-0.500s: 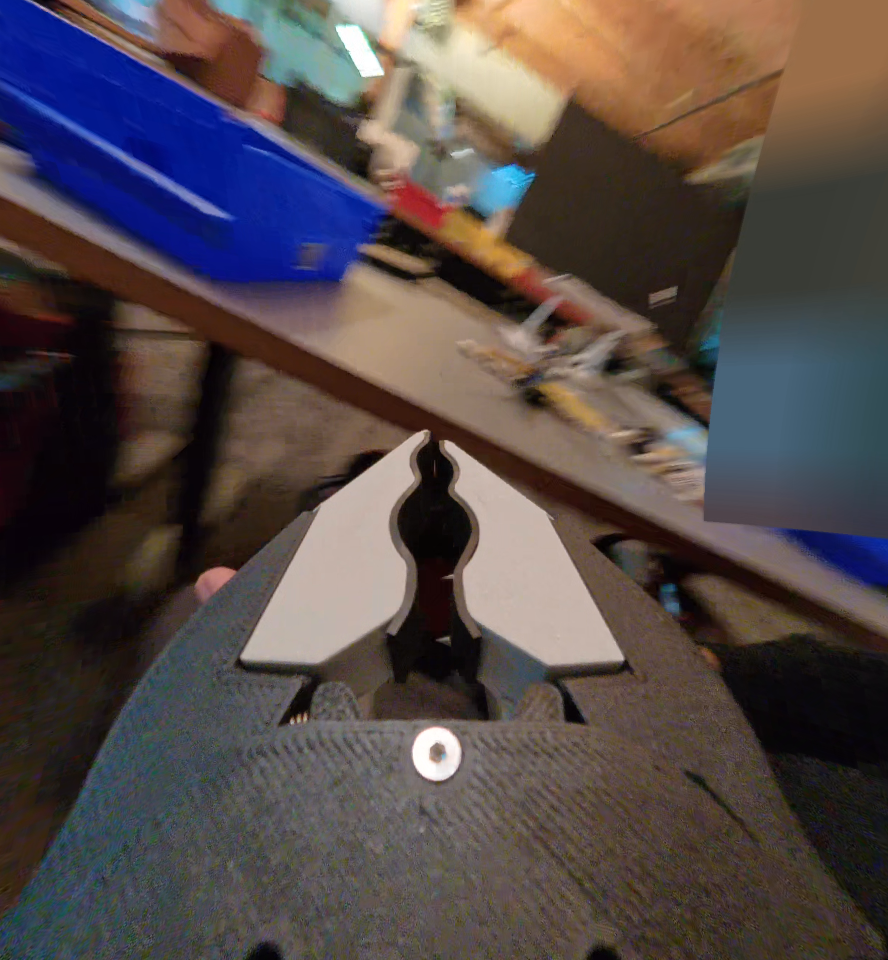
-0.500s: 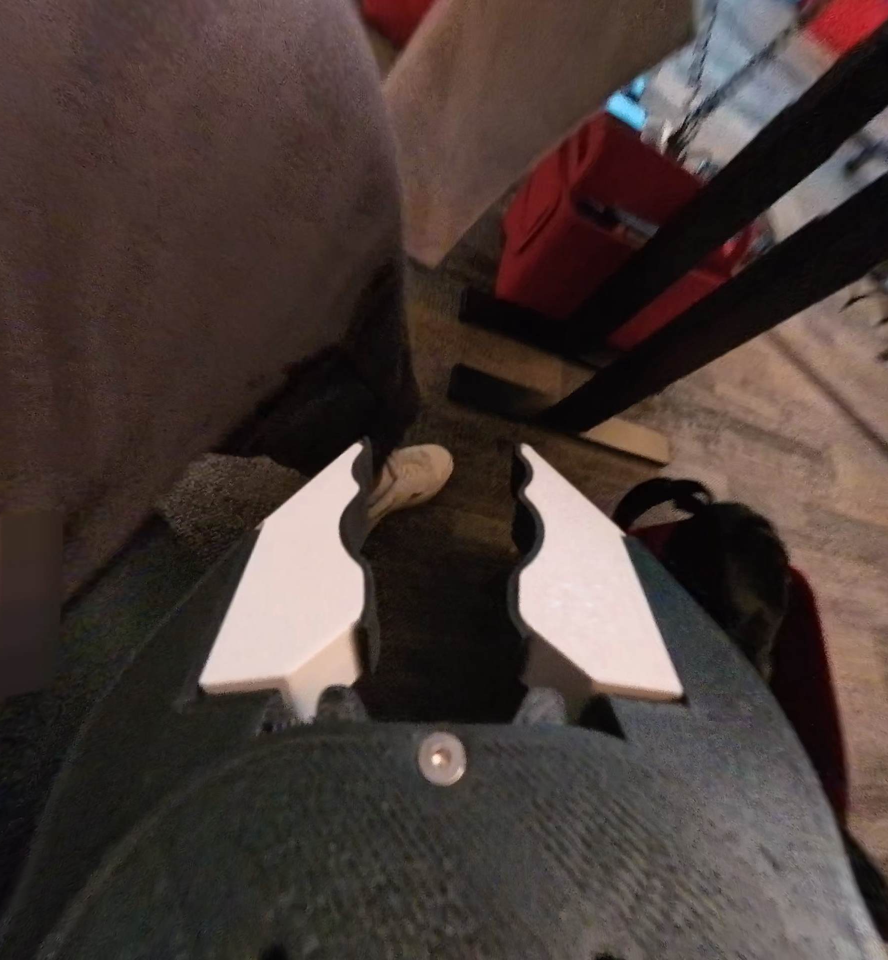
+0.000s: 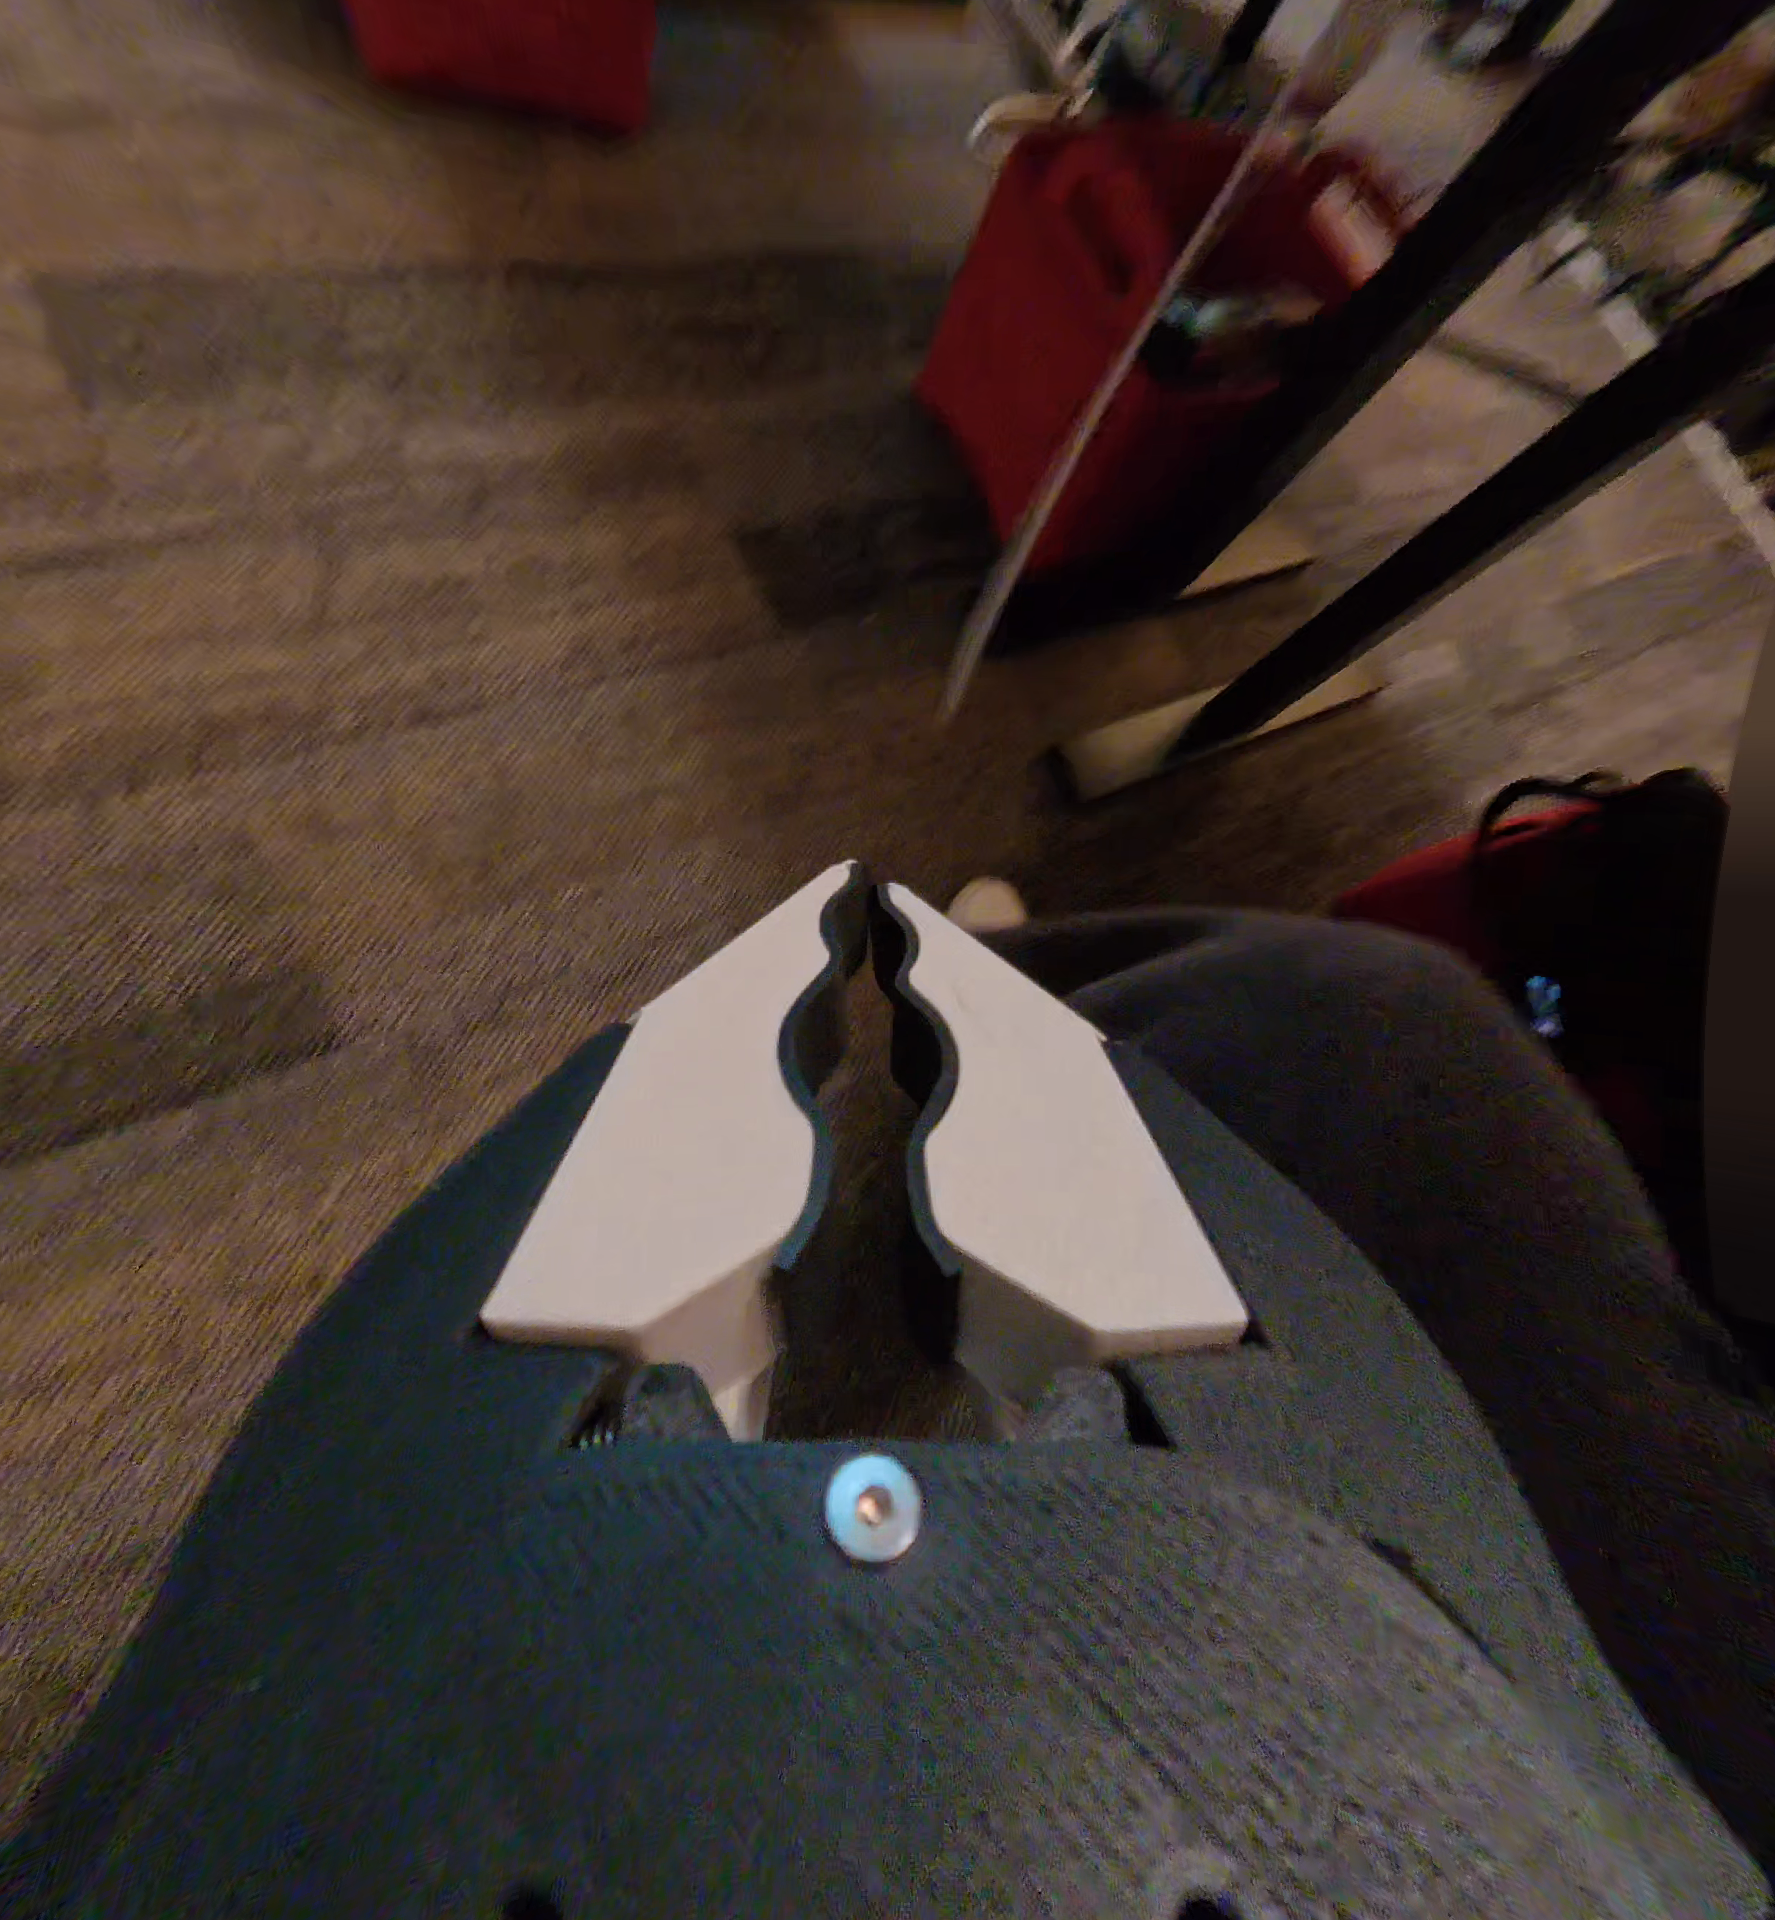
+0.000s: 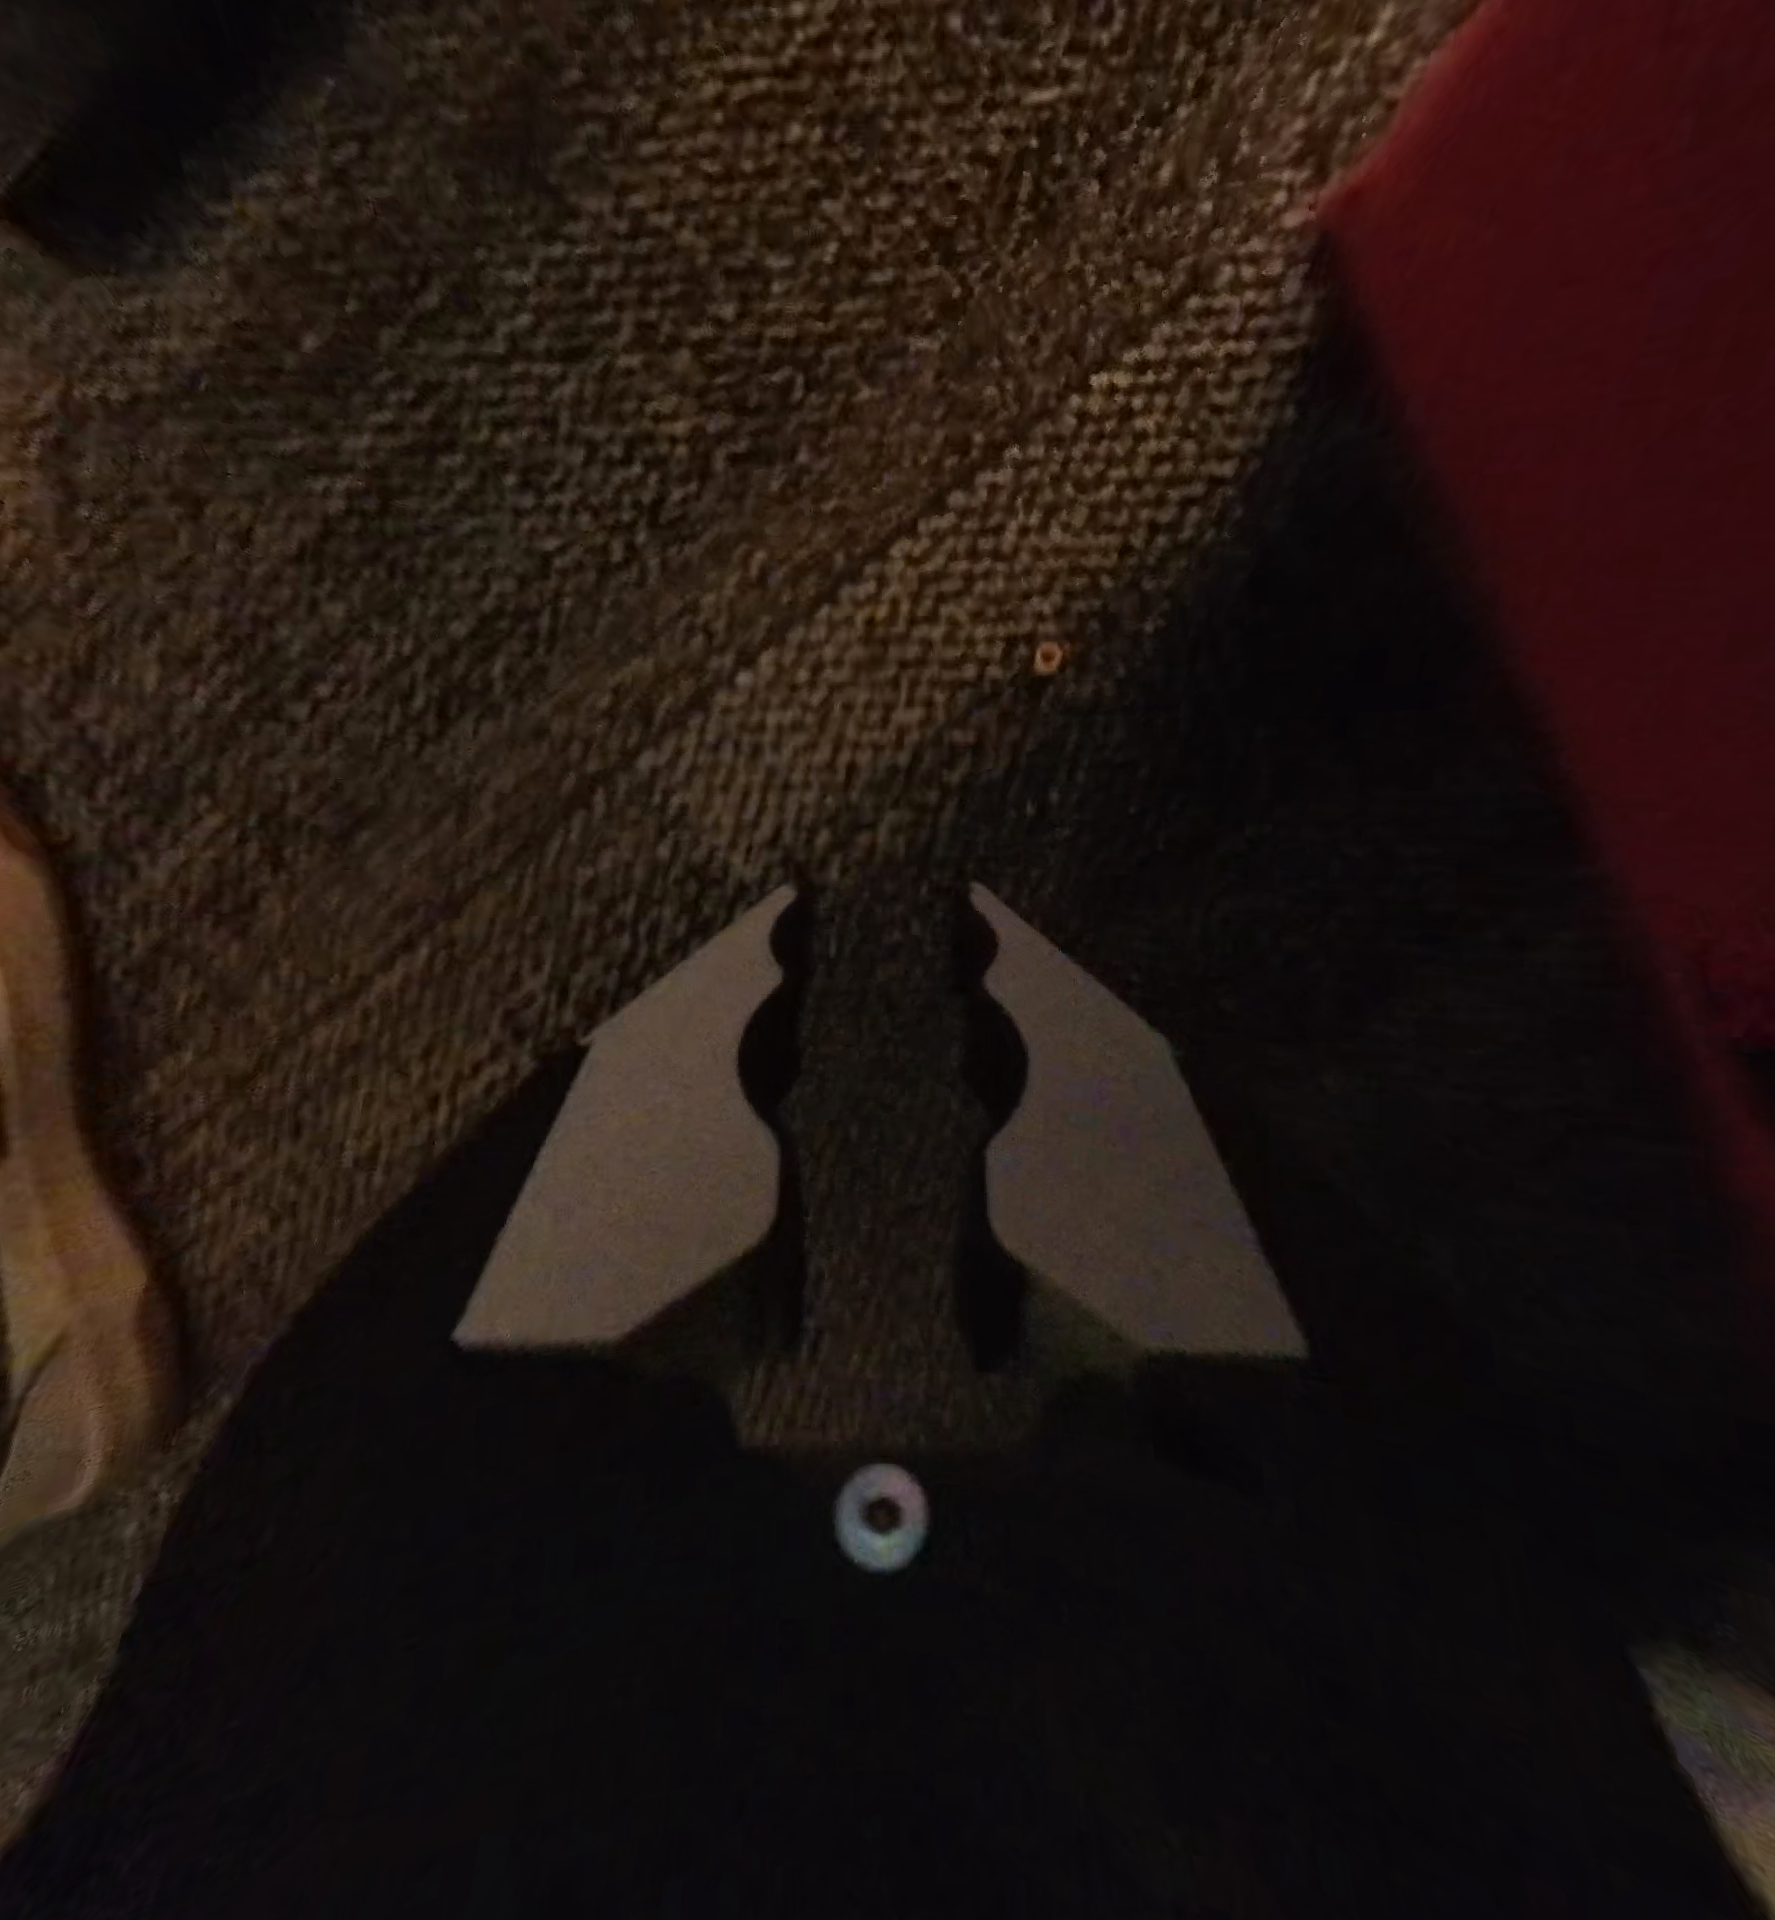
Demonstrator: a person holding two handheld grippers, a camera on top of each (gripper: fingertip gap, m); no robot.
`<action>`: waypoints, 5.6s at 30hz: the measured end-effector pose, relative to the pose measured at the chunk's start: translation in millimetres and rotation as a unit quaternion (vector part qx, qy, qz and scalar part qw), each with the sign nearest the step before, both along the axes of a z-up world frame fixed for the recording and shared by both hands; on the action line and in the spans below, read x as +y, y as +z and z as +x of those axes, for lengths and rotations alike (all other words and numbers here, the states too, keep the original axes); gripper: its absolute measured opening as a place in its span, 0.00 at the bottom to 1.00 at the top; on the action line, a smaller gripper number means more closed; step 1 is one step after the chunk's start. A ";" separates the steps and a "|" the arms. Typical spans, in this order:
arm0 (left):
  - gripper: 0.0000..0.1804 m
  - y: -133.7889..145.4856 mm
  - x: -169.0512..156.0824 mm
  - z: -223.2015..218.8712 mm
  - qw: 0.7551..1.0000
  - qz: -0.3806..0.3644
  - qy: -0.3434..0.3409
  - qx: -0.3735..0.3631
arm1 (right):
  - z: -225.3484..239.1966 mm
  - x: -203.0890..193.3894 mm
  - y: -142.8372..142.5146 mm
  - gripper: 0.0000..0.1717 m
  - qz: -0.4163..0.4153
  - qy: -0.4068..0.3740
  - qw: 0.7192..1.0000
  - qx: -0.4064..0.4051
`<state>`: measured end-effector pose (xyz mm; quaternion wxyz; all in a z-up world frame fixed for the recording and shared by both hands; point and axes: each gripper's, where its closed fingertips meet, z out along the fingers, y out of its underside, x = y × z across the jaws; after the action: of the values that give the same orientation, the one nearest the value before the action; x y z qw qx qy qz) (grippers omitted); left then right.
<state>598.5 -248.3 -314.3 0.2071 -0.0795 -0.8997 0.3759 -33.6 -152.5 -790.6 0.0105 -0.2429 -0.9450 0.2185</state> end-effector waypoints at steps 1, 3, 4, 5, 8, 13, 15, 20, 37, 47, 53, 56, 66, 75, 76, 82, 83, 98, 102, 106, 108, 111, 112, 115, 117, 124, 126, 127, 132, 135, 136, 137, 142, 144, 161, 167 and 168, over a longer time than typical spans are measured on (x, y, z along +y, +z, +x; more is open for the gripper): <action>0.00 -15.6 2.0 11.7 1.000 0.023 0.009 -0.008 | -9.4 -11.1 -16.5 0.15 -0.007 0.001 1.000 -0.013; 0.00 -36.4 3.4 30.8 0.998 0.052 0.032 0.008 | -32.0 -28.9 -38.8 0.11 -0.006 0.032 0.999 0.016; 0.00 -43.9 2.3 41.2 0.997 0.061 0.049 0.015 | -43.8 -31.9 -49.5 0.11 0.006 0.042 0.998 0.037; 0.00 -49.6 0.1 50.0 0.995 0.066 0.066 0.024 | -53.3 -33.2 -60.0 0.12 0.020 0.049 0.997 0.050; 0.00 -60.1 -11.3 61.5 0.993 0.066 0.089 0.034 | -64.6 -35.0 -79.0 0.14 0.035 0.065 0.996 0.050; 0.00 -70.1 -20.1 49.6 0.995 0.068 0.070 0.013 | -71.8 -34.9 -92.3 0.10 0.040 0.077 0.995 0.042; 0.00 -71.1 -20.4 46.3 0.996 0.067 0.059 -0.006 | -72.7 -34.7 -95.4 0.09 0.042 0.079 0.995 0.039; 0.00 -78.4 -19.8 43.8 0.996 0.076 0.052 -0.007 | -72.0 -34.4 -102.3 0.09 0.052 0.103 0.993 0.039; 0.00 -13.9 -22.1 -21.8 0.994 0.024 -0.052 0.088 | 126.1 -53.8 100.2 0.03 -0.115 0.261 0.958 -0.017; 0.00 88.1 24.9 -109.0 0.948 -0.210 -0.215 -0.103 | 406.2 76.4 568.9 0.03 -0.352 0.431 0.831 -0.007; 0.00 97.7 70.0 -160.6 0.929 -0.214 -0.292 -0.072 | 241.1 207.5 670.4 0.03 -0.300 0.229 0.903 0.203; 0.00 115.7 106.3 -196.1 0.923 -0.188 -0.334 0.019 | 103.9 315.7 667.7 0.03 -0.175 0.077 0.957 0.217; 0.00 86.2 178.0 -296.1 0.873 -0.168 -0.456 0.050 | -166.7 419.8 622.6 0.03 -0.090 -0.290 0.934 0.186; 0.00 117.1 159.0 -401.8 0.846 -0.156 -0.490 0.141 | -181.1 423.2 619.9 0.13 -0.047 -0.312 0.934 0.168; 0.00 130.2 159.8 -413.7 0.838 -0.160 -0.499 0.150 | -178.8 422.0 619.3 0.17 -0.042 -0.306 0.938 0.157; 0.00 232.8 185.3 -460.3 0.782 -0.245 -0.538 0.198 | -144.3 399.8 691.6 0.28 -0.186 -0.280 0.928 0.163; 0.00 242.6 191.6 -463.2 0.774 -0.256 -0.544 0.199 | -130.2 395.1 709.1 0.28 -0.225 -0.258 0.921 0.185; 0.00 230.8 269.0 -428.3 0.785 -0.162 -0.550 0.235 | 49.7 467.8 786.4 0.00 -0.326 -0.121 0.830 0.435; 0.00 216.1 275.7 -430.4 0.785 -0.120 -0.577 0.192 | 63.9 429.6 758.3 0.00 -0.324 -0.085 0.835 0.437; 0.00 200.1 259.9 -454.5 0.790 -0.138 -0.578 0.152 | 51.2 371.5 717.2 0.00 -0.336 -0.058 0.871 0.353; 0.00 190.1 253.0 -473.4 0.787 -0.125 -0.585 0.149 | 42.0 341.7 704.7 0.00 -0.336 -0.034 0.885 0.320; 0.00 182.6 233.3 -503.4 0.786 -0.103 -0.586 0.168 | 22.4 301.3 699.3 0.00 -0.343 -0.013 0.894 0.287; 0.00 183.6 226.0 -512.6 0.783 -0.097 -0.589 0.178 | 17.2 287.4 698.6 0.02 -0.348 -0.004 0.897 0.274; 0.00 190.3 200.3 -535.6 0.763 -0.102 -0.605 0.203 | 6.4 245.8 691.0 0.04 -0.361 0.017 0.906 0.220; 0.02 188.7 180.4 -550.6 0.754 -0.120 -0.617 0.189 | -0.2 218.9 677.2 0.06 -0.362 0.027 0.912 0.190; 0.18 143.3 190.1 -579.0 0.712 -0.010 -0.692 0.121 | 12.6 137.2 660.0 0.19 -0.377 0.076 0.917 0.109; 0.18 128.8 190.9 -584.2 0.717 -0.023 -0.692 0.075 | 24.9 119.5 653.8 0.21 -0.375 0.095 0.918 0.084; 0.18 122.5 191.4 -584.9 0.718 -0.027 -0.694 0.050 | 27.4 112.7 649.5 0.22 -0.365 0.102 0.922 0.081; 0.13 114.9 189.7 -586.5 0.723 -0.055 -0.689 0.005 | 27.2 86.1 626.9 0.19 -0.298 0.130 0.940 0.102; 0.09 113.5 188.9 -587.5 0.724 -0.045 -0.688 0.000 | 26.2 79.1 615.4 0.18 -0.266 0.143 0.948 0.103; 0.08 113.2 188.1 -587.7 0.726 -0.041 -0.687 -0.001 | 24.4 79.2 613.7 0.15 -0.256 0.141 0.951 0.104; 0.06 112.7 188.6 -587.7 0.725 -0.037 -0.688 -0.003 | 23.2 79.8 614.4 0.12 -0.249 0.141 0.952 0.108; 0.06 111.2 192.5 -587.4 0.712 -0.032 -0.701 -0.022 | 27.1 80.1 617.1 0.06 -0.220 0.156 0.954 0.132; 0.10 116.5 189.7 -590.8 0.715 -0.059 -0.696 -0.027 | 30.2 80.5 616.0 0.03 -0.207 0.165 0.954 0.139; 0.02 115.5 180.2 -601.6 0.708 -0.106 -0.697 -0.054 | 27.6 74.1 614.6 0.02 -0.234 0.139 0.962 0.034; 0.03 123.7 175.2 -609.6 0.708 -0.127 -0.693 -0.056 | 19.1 69.7 627.3 0.02 -0.284 0.111 0.950 0.072; 0.04 125.0 174.7 -610.4 0.707 -0.124 -0.694 -0.055 | 18.0 69.3 629.7 0.02 -0.295 0.104 0.947 0.073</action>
<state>-11.9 -73.6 -189.3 0.3480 -0.7267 -0.5461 0.2292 -15.6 -83.2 -160.9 -0.0160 -0.1186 -0.8551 0.5044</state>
